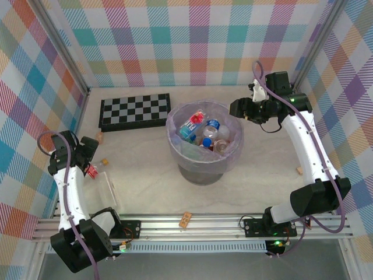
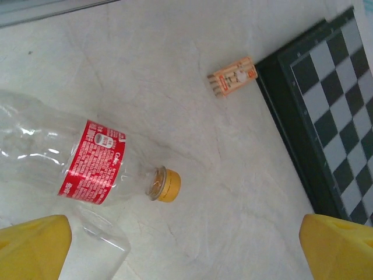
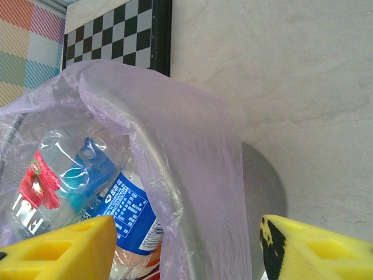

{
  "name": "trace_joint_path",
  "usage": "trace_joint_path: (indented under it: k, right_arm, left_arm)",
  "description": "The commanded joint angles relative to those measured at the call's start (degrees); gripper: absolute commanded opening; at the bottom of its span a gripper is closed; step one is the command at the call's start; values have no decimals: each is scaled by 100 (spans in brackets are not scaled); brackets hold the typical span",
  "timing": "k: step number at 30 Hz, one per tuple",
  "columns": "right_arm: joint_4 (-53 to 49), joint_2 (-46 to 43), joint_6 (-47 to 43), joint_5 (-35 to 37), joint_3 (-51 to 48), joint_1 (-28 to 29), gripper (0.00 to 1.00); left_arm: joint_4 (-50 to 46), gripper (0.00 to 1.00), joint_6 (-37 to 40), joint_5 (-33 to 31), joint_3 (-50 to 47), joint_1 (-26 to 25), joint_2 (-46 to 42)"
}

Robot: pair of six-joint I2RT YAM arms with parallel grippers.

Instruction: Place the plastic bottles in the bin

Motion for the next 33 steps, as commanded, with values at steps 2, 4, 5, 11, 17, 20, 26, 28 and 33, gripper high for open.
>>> trace_joint_path:
  k: [2, 4, 5, 11, 17, 20, 26, 28, 33]
  right_arm:
    - [38, 39, -137, -41, -63, -4, 66]
    - [23, 48, -137, -72, -72, -4, 66]
    - [5, 39, -142, -72, -72, -4, 66]
    - [-45, 30, -140, -35, -47, -4, 66]
    - [-98, 46, -143, -22, -11, -4, 66]
    - [-97, 48, -134, -16, -11, -4, 66]
    - [-120, 57, -130, -26, -41, -4, 66]
    - [-116, 56, -129, -22, -59, -4, 66]
    - [-106, 39, -121, -25, -58, 0, 65]
  left_arm:
    - [498, 97, -1089, -102, -489, 361, -111]
    - [624, 96, -1463, -170, -686, 515, -127]
    - [686, 96, -1633, -235, -781, 552, -161]
    - [831, 95, -2441, -783, -1253, 562, -498]
    - [1173, 92, -2897, -1030, -1593, 570, -406]
    - [1640, 91, -3059, -760, -1774, 576, -76]
    - [2089, 89, -3042, -868, -1893, 569, 477]
    - [2258, 85, -3037, -833, -1950, 567, 627]
    - [2483, 72, -3037, -796, -2052, 569, 831]
